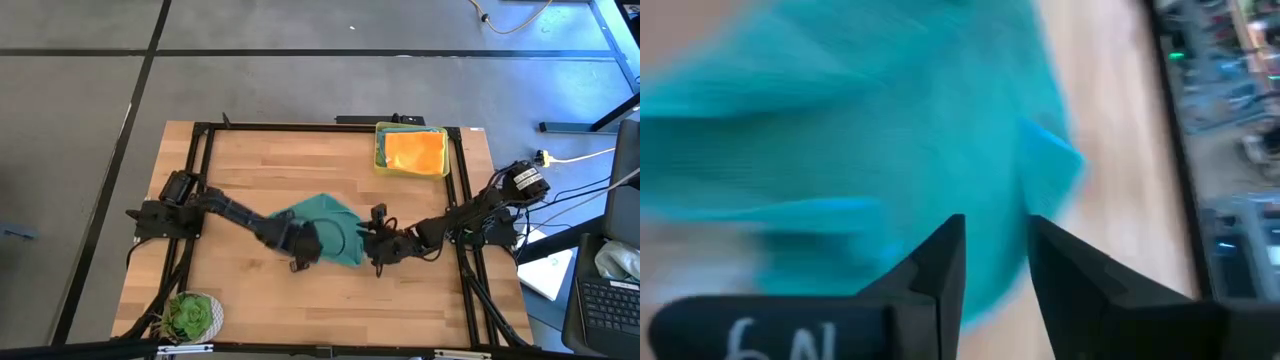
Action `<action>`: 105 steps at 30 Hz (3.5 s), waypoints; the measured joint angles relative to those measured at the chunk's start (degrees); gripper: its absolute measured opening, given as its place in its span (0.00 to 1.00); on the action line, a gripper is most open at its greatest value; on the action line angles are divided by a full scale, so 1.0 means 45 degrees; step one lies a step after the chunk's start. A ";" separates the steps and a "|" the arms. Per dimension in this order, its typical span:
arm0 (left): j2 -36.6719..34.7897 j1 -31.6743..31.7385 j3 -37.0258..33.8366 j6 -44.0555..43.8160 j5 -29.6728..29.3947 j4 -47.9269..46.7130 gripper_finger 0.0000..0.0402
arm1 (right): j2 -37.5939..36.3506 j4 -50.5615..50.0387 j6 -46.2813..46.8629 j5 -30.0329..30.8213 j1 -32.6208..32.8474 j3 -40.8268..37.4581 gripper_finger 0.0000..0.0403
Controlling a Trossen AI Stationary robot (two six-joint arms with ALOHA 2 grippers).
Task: Fold microfiber towels
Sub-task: Fold the blue microfiber cloth
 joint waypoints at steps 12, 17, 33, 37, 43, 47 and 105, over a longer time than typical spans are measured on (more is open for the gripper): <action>0.0009 -0.3637 0.0031 -0.1913 -0.2910 -0.0758 0.21 | -0.0025 0.2421 -0.0394 -0.3795 -0.1832 -0.0006 0.26; 0.0009 -0.4225 0.0223 -0.1983 -0.4414 -0.0644 0.21 | 0.0363 0.3907 -0.0590 -0.6240 -0.2818 0.0012 0.27; 0.0009 -0.6125 0.0281 -0.1881 -0.4010 0.0265 0.21 | 0.5313 0.5399 -0.0973 -0.5079 -0.3983 0.2750 0.58; 0.0009 -0.7036 0.0281 -0.1895 -0.4006 0.0494 0.21 | 0.5551 0.4630 -0.0732 -0.4350 -0.4304 0.3395 0.56; 0.0009 -0.7846 0.0286 -0.1916 -0.3987 0.0899 0.21 | 0.5509 0.4257 -0.0538 -0.4183 -0.4825 0.3545 0.51; 0.0009 -0.8127 0.0286 -0.2231 -0.3730 0.0933 0.21 | 0.5445 0.3451 -0.0141 -0.4246 -0.5076 0.3606 0.50; -0.0833 -0.3285 -0.2579 -0.1551 -0.3588 0.4591 0.17 | 0.1829 0.0369 0.2354 -0.3968 -0.6869 0.1655 0.50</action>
